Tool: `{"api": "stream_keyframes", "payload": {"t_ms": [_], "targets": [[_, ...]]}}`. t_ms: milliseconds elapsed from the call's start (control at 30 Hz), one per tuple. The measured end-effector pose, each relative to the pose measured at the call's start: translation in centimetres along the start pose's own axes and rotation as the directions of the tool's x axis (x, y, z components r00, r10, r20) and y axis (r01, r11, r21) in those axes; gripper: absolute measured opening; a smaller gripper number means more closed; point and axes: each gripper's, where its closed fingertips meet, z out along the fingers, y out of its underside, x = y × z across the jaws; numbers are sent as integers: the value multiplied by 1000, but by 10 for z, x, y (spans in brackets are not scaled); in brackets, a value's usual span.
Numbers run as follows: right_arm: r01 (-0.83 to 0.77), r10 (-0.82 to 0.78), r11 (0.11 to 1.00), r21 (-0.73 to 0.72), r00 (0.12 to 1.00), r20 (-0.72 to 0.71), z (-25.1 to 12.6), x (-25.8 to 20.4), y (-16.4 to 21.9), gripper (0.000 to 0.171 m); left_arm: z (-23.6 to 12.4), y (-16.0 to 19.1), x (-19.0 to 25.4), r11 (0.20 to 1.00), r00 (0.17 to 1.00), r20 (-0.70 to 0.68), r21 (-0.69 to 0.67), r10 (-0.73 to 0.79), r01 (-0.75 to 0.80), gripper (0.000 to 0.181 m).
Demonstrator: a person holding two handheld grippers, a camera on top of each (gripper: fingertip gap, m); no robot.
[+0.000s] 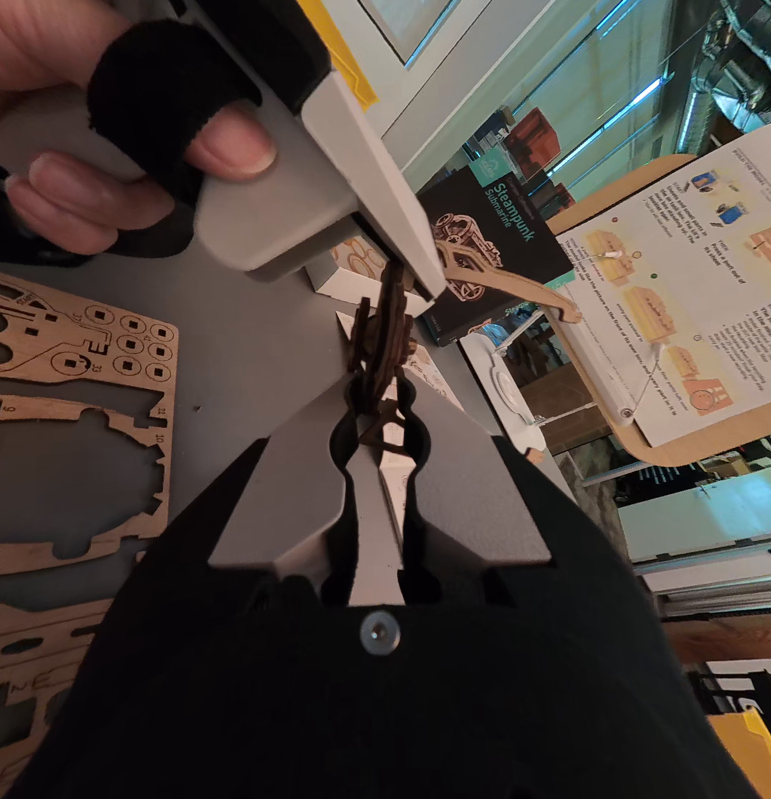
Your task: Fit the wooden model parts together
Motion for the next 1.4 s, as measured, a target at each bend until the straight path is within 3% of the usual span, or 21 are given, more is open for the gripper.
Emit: {"api": "stream_keyframes", "payload": {"t_ms": [600,1233,1400], "targets": [[77,-77,997,-3,997,-15,-3,5,2,9,2,0,11,999,998,-43,12,44,-44,1],[-16,15,1000,20,998,67,-6,-1,4,6,4,4,20,986,985,-32,9,169,-169,0],[48,-47,999,-8,997,56,-6,-3,7,6,5,6,19,985,985,-29,2,170,-170,0]]}}
